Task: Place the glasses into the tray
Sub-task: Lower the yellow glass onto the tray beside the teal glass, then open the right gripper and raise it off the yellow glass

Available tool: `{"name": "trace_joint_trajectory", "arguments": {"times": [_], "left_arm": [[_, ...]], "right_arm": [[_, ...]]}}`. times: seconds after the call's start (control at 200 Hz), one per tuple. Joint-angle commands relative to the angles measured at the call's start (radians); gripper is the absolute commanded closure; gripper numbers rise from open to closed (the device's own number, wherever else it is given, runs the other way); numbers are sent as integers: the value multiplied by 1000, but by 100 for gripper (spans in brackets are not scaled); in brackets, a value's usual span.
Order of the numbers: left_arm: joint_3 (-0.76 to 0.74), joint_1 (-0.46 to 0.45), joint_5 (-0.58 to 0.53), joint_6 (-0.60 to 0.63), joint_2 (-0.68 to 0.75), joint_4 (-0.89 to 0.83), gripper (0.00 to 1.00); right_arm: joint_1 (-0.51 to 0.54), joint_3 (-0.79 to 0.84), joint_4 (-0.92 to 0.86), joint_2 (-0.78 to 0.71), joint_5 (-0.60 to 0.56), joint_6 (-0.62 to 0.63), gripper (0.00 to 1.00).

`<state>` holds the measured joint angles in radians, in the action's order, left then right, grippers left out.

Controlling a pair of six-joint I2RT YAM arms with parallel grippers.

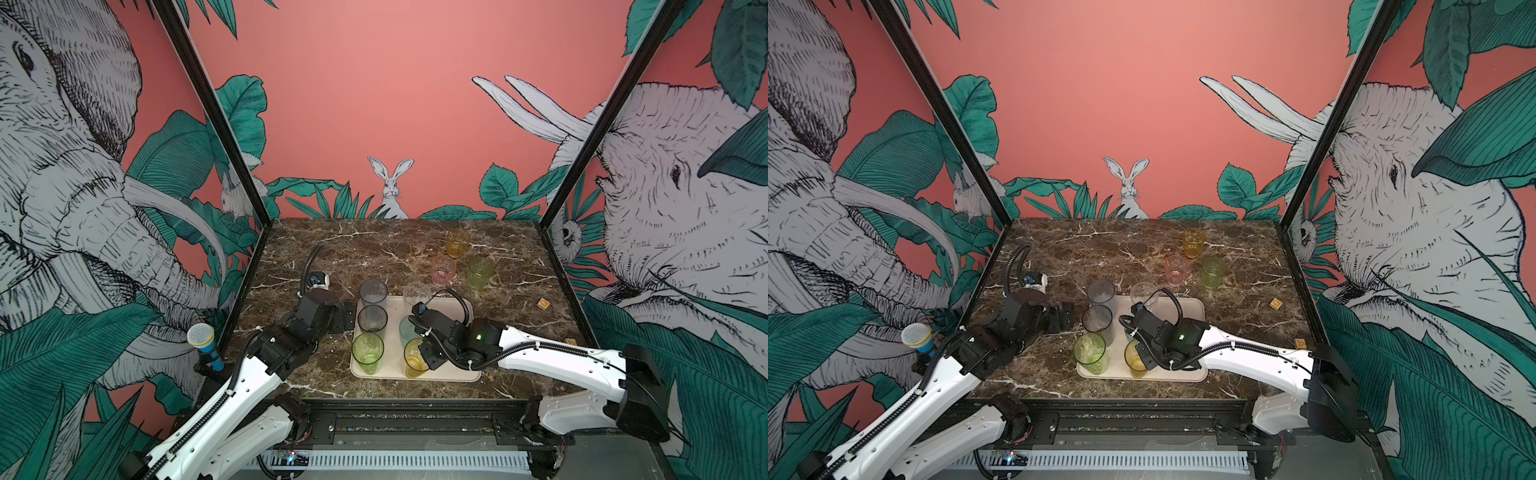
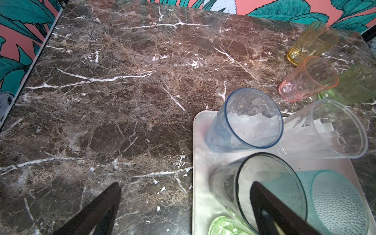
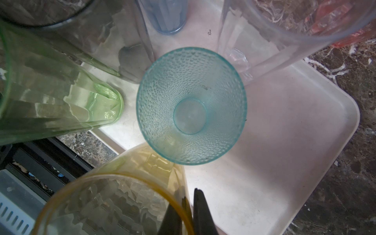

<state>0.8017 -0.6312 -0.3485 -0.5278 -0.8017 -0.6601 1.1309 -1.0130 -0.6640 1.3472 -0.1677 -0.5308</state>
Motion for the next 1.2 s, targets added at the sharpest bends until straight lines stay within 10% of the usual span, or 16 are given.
{"name": "trace_joint_trajectory", "arguments": {"times": [0.0,0.355,1.195], "left_arm": [[-14,7,-9,-18,18,-6,1],[-17,7,-13,-21,19,-6,1],[-23,7,-14,-23,15,-1,1]], "right_arm": [[8,-26,-26,19,1,-3,85],[9,-84,-79,46,13,-12,66],[8,-189,-185,6,-15,6,60]]}}
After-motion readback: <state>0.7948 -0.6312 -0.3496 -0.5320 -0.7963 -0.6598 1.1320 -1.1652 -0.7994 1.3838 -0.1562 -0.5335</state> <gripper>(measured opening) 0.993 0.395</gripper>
